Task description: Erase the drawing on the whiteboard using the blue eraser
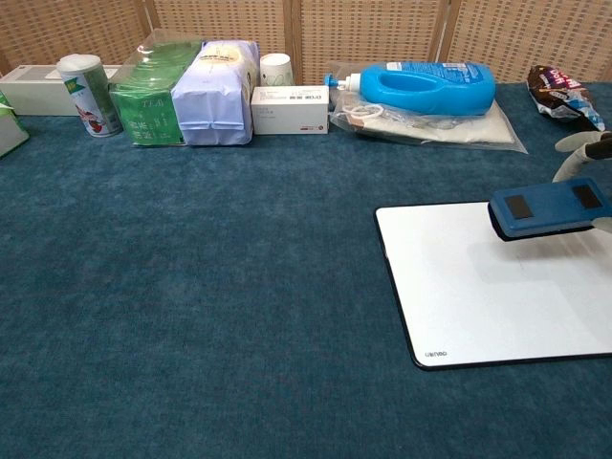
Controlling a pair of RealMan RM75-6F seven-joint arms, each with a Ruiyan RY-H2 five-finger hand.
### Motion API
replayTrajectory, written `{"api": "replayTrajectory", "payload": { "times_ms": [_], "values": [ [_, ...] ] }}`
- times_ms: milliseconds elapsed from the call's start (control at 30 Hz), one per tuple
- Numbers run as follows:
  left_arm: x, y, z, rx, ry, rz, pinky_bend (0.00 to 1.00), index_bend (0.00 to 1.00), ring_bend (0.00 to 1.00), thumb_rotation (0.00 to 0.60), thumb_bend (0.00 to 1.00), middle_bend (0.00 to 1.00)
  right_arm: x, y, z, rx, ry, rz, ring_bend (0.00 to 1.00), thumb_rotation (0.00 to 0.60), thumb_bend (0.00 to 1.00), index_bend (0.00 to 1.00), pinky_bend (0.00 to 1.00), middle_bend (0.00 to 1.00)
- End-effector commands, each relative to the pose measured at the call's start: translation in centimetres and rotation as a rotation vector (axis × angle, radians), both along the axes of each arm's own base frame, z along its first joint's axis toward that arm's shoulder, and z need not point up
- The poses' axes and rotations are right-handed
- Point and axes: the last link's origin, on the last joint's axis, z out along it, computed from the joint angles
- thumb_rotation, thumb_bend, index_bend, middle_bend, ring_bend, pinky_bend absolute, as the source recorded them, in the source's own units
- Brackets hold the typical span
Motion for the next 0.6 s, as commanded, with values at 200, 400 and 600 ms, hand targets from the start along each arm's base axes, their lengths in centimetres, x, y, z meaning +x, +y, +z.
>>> {"api": "replayTrajectory", "payload": {
  "times_ms": [200,400,600],
  "values": [
    [0.2,0.0,-0.1,0.002,0.005,-0.003,0.0,0.35,0.06,0.6,0.17,0.11,0.3,-1.1,-0.2,-0.011,-0.003,-0.001,0.0,0.6,0.38,0.6,0.0,0.03],
    [0.1,0.1,-0.1,0.006,0.007,0.003,0.0,0.35,0.06,0.6,0.17,0.11,0.1,-2.0,0.3,-0.043,0.012,0.002,0.0,0.6,0.37,0.52,0.0,0.02],
    [0.0,0.1,-0.2,0.005,0.009,0.014,0.0,0.35,0.06,0.6,0.17,0.11,-0.8,-2.9,1.0,-0.072,0.031,-0.032,0.0,0.6,0.37,0.26,0.0,0.0]
  ]
}}
